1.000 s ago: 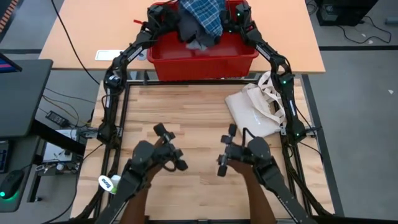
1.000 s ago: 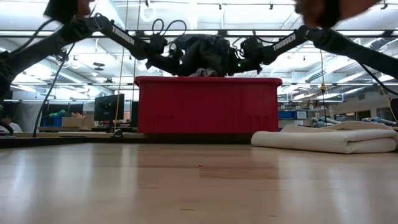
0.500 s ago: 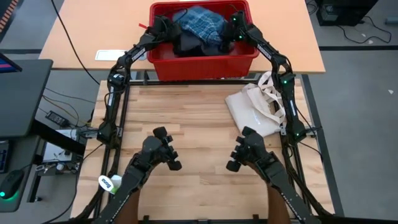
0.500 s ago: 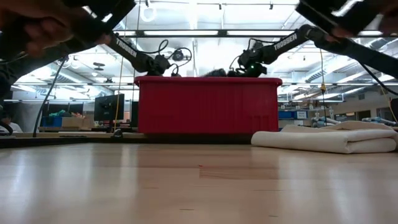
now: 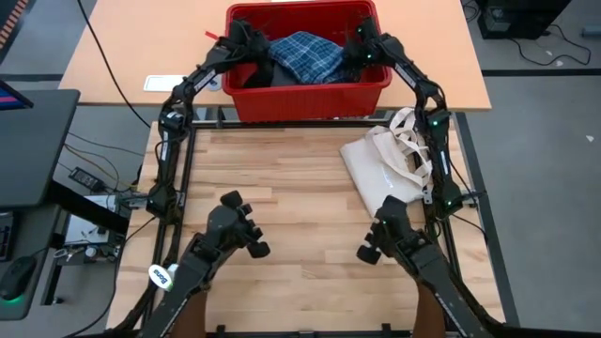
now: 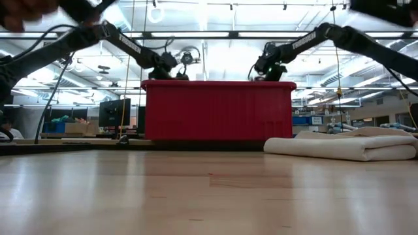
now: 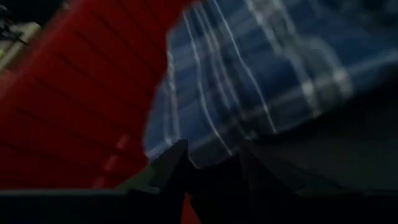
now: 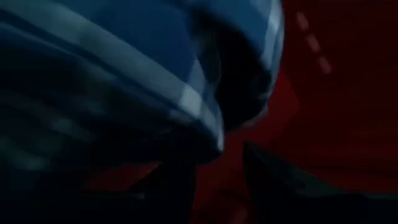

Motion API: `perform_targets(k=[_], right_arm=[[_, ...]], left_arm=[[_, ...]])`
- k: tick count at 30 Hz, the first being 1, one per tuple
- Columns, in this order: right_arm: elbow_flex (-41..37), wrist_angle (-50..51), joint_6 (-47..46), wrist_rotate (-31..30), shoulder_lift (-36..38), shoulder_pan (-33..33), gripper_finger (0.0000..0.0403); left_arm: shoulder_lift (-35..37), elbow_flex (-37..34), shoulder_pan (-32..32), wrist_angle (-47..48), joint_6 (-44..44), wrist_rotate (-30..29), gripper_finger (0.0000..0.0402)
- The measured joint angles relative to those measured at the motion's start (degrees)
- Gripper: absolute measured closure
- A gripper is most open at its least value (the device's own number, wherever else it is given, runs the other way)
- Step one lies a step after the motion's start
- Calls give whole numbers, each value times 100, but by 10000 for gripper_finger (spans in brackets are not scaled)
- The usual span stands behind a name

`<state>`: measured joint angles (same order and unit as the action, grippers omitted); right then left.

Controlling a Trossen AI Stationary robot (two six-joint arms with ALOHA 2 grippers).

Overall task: Fold Laundry from Bin
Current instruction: Put clothes including shirts and shorts into the red laundry organizer, then return to Home Position

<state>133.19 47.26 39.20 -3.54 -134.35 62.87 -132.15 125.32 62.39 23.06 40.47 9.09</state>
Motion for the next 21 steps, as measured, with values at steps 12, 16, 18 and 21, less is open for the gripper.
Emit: perform_targets(k=[12, 16, 18, 21], right_arm=[[2, 84, -756, 2180, 1884, -103, 292], [-92, 680, -719, 2235, 2620, -219, 305], [-389, 864, -687, 2497, 3061, -225, 309], [-1214, 792, -684, 2889, 3899, -220, 312]], left_arm=[[1222, -8, -250, 340, -517, 626, 268], [1639, -9, -517, 798, -508, 664, 295], [1824, -7, -642, 1032, -448, 694, 310], [2057, -7, -739, 1533, -445, 950, 333]])
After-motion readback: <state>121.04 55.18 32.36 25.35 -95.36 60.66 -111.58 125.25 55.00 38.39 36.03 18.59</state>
